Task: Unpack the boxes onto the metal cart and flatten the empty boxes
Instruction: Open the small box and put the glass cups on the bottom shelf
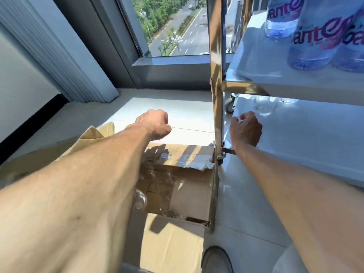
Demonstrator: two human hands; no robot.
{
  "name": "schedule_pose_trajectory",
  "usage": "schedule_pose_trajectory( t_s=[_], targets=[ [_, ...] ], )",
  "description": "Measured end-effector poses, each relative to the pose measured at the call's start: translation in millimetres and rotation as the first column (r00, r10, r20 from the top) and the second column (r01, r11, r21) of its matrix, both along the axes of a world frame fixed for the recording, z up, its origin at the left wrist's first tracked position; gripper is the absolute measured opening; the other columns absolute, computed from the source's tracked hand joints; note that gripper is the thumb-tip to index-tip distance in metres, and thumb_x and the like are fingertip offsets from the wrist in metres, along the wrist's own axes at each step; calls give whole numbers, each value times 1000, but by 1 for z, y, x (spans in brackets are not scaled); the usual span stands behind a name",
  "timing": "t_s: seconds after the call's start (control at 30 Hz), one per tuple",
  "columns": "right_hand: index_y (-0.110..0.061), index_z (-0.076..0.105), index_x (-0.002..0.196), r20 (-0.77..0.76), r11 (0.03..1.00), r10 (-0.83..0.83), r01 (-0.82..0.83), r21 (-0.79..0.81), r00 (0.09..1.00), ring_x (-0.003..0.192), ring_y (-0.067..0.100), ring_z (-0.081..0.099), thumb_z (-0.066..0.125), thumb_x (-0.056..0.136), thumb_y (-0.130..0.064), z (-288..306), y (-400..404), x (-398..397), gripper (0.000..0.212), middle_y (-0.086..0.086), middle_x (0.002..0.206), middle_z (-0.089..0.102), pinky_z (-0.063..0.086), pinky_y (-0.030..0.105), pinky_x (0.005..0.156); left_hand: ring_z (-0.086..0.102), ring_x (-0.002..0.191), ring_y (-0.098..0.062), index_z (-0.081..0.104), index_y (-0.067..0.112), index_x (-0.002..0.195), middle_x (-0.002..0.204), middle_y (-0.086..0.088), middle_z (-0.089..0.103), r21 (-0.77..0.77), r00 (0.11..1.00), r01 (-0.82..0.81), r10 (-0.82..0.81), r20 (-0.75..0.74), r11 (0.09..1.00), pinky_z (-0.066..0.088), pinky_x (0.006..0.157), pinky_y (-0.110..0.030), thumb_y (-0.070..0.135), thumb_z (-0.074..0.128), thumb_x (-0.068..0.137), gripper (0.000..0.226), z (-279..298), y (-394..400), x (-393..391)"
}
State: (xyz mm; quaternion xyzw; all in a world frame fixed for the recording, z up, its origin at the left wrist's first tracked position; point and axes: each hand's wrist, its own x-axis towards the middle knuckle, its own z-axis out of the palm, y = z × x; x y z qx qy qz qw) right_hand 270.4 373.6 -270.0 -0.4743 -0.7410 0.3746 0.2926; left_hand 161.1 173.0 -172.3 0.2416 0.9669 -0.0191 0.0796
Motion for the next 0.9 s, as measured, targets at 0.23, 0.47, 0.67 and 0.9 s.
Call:
schedule_pose_trajectory(
  t_s=[0.23, 0.47, 0.67, 0.9],
  targets=[
    [-13, 52, 107, -22, 980, -131, 126, -154, 991, 92, 36, 64, 47, 92, -23, 58, -61, 8, 19, 14, 104, 68, 47, 37, 75, 66, 49, -17, 68, 3, 79, 64, -7, 72, -112, 833, -351, 365, 417, 930, 45, 43, -19, 17, 53, 75, 21, 55, -137, 11],
    [-21, 57, 94, -159, 892, 450, -450, 38, 879, 66, 7, 57, 64, 87, -28, 43, -172, 25, 12, -8, 75, 60, 33, 10, 50, 59, 115, -23, 56, 17, 129, 130, -7, 61, -221, 803, -407, 463, 376, 886, 49, 96, -32, 42, 65, 78, 58, -52, -165, 51],
    [-16, 59, 119, -63, 669, 725, -680, 301, 685, 90, 15, 57, 63, 82, -33, 33, -196, 10, 41, 2, 107, 62, 54, 31, 78, 57, 122, -20, 51, 19, 129, 131, -3, 59, -380, 764, -449, 568, 306, 809, 47, 98, -31, 47, 81, 65, 76, -95, -152, 59],
    [-10, 59, 122, -152, 770, 633, -597, 225, 759, 103, 18, 59, 62, 87, -15, 23, -193, 3, 35, 7, 114, 63, 51, 26, 89, 67, 102, -20, 71, 15, 103, 106, -3, 69, -211, 789, -546, 582, 197, 811, 50, 77, -23, 33, 79, 64, 44, -107, -139, 56]
  ],
)
